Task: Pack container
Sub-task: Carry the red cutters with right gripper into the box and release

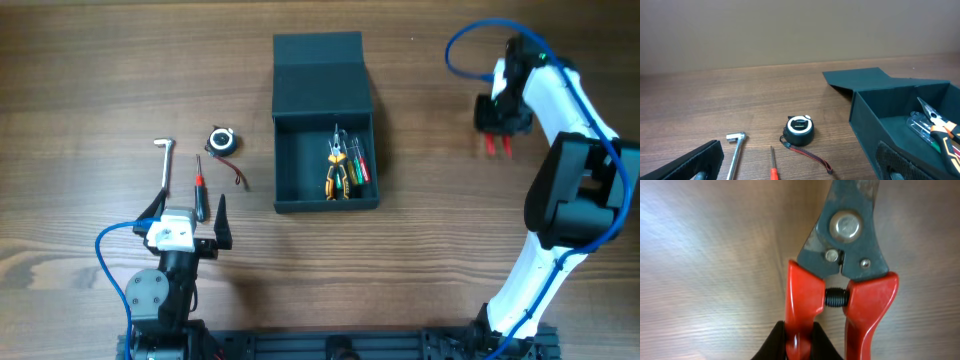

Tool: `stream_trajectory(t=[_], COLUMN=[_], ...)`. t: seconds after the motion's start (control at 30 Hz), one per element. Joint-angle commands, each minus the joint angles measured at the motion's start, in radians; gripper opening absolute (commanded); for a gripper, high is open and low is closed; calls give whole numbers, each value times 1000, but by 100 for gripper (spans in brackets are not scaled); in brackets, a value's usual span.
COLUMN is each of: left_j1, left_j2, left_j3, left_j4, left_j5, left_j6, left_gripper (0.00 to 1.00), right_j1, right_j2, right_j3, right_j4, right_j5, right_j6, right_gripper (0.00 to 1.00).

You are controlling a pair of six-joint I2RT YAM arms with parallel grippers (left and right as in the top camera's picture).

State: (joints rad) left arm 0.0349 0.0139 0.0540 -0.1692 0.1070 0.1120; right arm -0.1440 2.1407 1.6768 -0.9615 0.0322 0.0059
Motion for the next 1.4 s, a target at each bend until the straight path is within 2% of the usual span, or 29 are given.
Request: stream_trajectory(t=[0.0,0.17,0.33,0.6,0.73,0.9,1.37], left_j1=[5,5,6,5,5,5,5], left_j2=[-6,-6,-6,-6,-6,-6,-6], left_j3=[-4,-4,-4,-4,-4,-4,-4], left_j4=[0,0,0,0,0,0,0], left_j5=[19,19,19,19,19,19,19], left_j6=[15,15,15,15,15,15,15], left_gripper=[100,100,100,100,100,100,100], right_j1=[30,160,405,681,713,713,713], right_j2=[-6,-14,-15,-14,-14,-14,-14], right_j3=[214,380,384,383,360,230,23], right_j4=[-55,-166,-289,-402,-431,-357,-228], right_j5=[-27,-49,-87,-85,-85,-86,-190], right_j6=[21,22,104,232,293,336,364], right_gripper=[4,4,4,4,4,4,4])
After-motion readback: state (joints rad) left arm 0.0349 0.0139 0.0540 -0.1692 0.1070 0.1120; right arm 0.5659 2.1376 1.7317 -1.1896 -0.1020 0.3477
